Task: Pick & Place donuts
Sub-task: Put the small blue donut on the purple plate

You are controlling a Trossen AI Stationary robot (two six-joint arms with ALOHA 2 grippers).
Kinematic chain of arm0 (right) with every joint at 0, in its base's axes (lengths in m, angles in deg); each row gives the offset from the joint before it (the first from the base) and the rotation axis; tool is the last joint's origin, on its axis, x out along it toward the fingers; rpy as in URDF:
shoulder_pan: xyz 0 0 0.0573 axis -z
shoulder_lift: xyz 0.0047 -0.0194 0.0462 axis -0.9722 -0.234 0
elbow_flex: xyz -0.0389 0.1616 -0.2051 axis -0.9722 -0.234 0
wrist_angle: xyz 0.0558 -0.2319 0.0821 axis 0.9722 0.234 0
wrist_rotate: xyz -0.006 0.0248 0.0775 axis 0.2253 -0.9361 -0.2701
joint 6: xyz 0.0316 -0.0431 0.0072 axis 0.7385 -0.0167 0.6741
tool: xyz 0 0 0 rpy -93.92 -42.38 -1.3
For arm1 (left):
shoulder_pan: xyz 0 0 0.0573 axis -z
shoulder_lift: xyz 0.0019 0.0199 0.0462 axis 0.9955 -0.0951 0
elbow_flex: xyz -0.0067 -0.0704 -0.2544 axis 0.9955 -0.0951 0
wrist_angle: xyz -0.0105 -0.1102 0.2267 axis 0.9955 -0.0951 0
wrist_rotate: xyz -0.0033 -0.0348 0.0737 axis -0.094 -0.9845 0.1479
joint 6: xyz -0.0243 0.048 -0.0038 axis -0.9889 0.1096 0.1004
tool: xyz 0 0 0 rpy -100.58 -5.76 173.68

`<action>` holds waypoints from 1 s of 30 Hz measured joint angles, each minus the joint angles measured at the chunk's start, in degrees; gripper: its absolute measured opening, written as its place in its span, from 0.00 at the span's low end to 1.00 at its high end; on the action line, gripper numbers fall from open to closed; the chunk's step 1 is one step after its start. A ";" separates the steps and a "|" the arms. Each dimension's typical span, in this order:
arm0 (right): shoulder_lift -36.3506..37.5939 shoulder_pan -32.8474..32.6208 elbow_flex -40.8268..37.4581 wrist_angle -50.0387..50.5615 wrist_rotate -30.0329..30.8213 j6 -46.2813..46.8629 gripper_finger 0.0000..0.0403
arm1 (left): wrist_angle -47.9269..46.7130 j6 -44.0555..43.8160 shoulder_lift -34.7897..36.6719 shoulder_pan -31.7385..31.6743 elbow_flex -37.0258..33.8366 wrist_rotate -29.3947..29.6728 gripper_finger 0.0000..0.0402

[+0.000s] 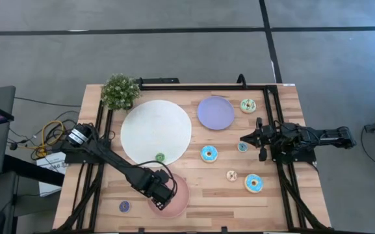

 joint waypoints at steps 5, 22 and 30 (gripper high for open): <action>0.00 0.00 0.00 0.00 0.01 0.00 0.00 | -0.01 1.97 0.16 -1.18 0.03 -2.13 0.49; 0.00 0.00 0.00 0.00 0.01 0.00 0.00 | -2.14 12.64 0.26 -4.40 10.24 3.93 0.49; 0.00 0.00 0.00 0.01 0.01 0.00 0.00 | -2.30 12.67 0.26 -4.61 10.29 3.84 0.49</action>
